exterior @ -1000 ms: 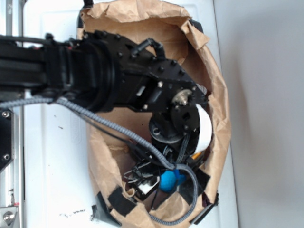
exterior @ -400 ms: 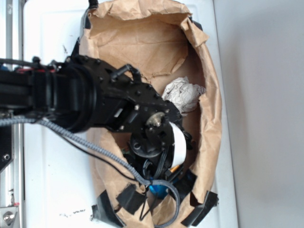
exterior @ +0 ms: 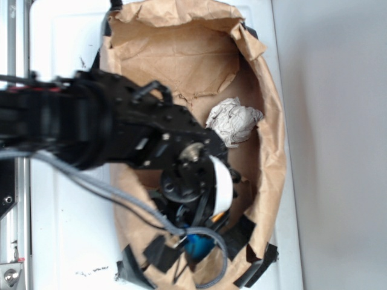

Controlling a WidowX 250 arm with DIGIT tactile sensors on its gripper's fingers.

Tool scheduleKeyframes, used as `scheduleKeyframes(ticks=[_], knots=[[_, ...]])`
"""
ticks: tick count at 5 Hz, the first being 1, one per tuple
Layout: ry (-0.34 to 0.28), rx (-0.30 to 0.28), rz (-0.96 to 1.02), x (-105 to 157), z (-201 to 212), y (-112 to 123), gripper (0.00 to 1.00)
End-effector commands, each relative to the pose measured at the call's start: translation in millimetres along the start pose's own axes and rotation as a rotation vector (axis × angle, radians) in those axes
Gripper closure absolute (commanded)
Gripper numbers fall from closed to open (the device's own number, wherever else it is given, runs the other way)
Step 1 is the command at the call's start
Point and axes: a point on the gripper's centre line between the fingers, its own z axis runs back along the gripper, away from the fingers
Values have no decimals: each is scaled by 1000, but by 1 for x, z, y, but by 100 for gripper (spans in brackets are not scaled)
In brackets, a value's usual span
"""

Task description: Grab the blue ball.

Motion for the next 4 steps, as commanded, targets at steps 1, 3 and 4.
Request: scheduleKeyframes(ticks=[1,3,4], knots=[[-136,185,148,4,102,14,100],[2,135,496,-9,144,32,100],[112,247,749,-26,159,32,100]])
